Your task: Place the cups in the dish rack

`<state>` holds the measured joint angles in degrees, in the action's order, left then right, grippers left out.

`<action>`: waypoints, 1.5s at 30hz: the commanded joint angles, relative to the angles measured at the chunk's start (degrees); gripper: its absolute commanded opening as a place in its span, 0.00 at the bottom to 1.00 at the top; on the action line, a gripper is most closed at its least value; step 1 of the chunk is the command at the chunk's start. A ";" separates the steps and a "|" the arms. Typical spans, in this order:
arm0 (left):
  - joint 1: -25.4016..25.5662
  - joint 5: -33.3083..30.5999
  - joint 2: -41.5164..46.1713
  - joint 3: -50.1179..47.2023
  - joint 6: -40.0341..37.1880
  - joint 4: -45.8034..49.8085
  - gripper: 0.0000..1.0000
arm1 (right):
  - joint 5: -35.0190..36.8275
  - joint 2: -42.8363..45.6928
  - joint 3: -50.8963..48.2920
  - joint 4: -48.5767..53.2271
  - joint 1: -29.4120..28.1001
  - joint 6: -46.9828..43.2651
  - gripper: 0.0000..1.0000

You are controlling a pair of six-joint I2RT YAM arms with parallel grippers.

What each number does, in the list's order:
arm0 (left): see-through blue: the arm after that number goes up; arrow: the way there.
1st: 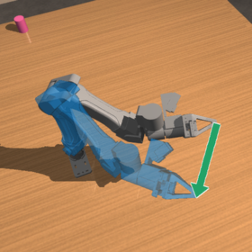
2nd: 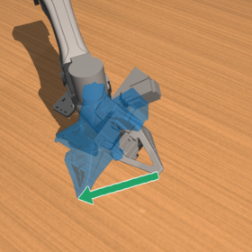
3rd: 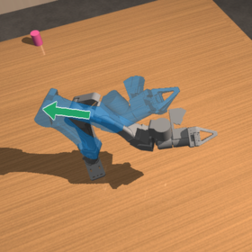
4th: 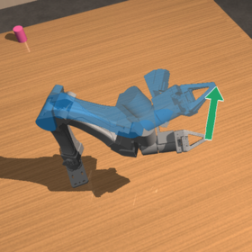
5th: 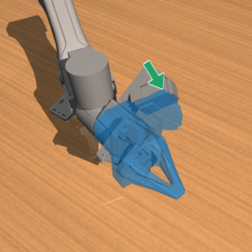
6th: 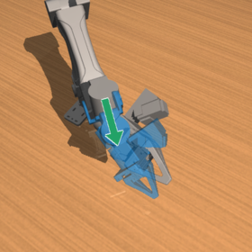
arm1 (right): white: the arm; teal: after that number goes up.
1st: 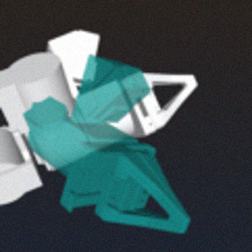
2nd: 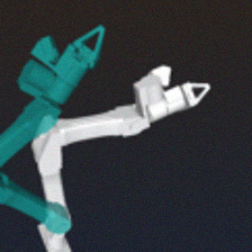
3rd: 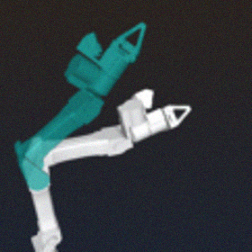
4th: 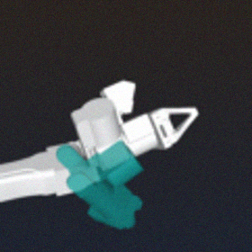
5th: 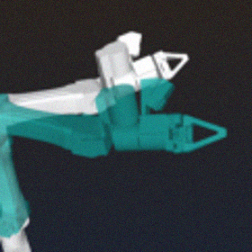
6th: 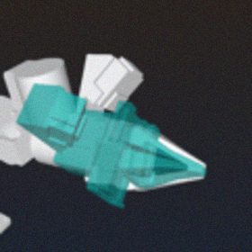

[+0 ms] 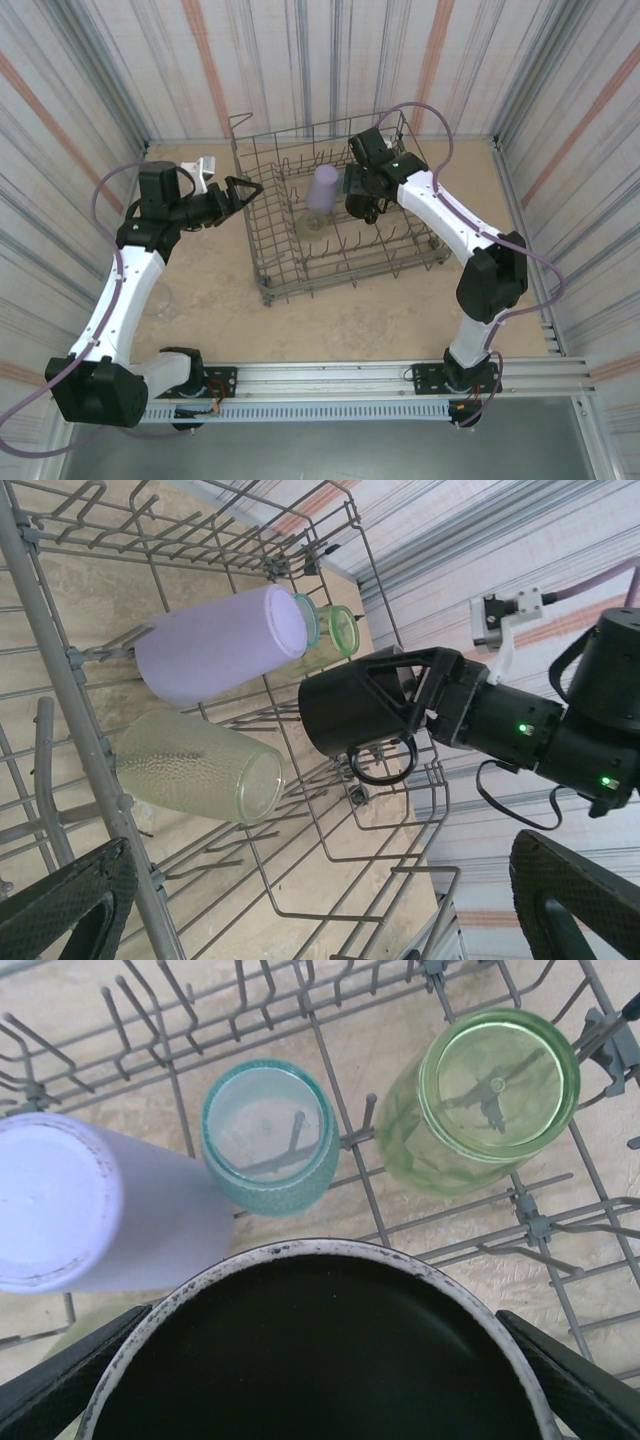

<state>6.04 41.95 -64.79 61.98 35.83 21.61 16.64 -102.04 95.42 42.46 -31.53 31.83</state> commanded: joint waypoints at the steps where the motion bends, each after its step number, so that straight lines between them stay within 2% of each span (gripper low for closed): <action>1: -0.50 1.69 1.16 -0.02 -0.52 -0.11 0.99 | 1.61 -0.50 1.52 -3.17 -0.21 -1.11 0.33; 16: -2.09 1.73 0.84 -1.09 -2.30 0.72 0.99 | 1.22 -5.66 0.84 -4.37 -0.16 -0.32 0.34; 25: -2.97 2.25 0.24 -1.28 -2.96 0.98 0.99 | 1.20 -7.99 -0.88 -5.98 -0.20 1.38 0.40; 30: -3.14 2.14 -0.36 -1.92 -2.89 0.33 0.99 | 1.15 -9.13 -0.92 -5.82 -0.19 2.25 0.46; 35: -3.14 2.52 -0.55 -2.12 -2.32 -0.29 0.99 | 0.97 -9.85 -0.67 -5.10 -0.28 2.71 0.58; 45: -3.22 1.46 0.03 -2.18 -2.61 0.71 0.99 | -0.21 -8.10 -0.70 -4.26 -0.46 3.14 0.74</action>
<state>3.42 43.00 -65.45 60.18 34.28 22.11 16.51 -111.68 94.11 38.63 -31.55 32.97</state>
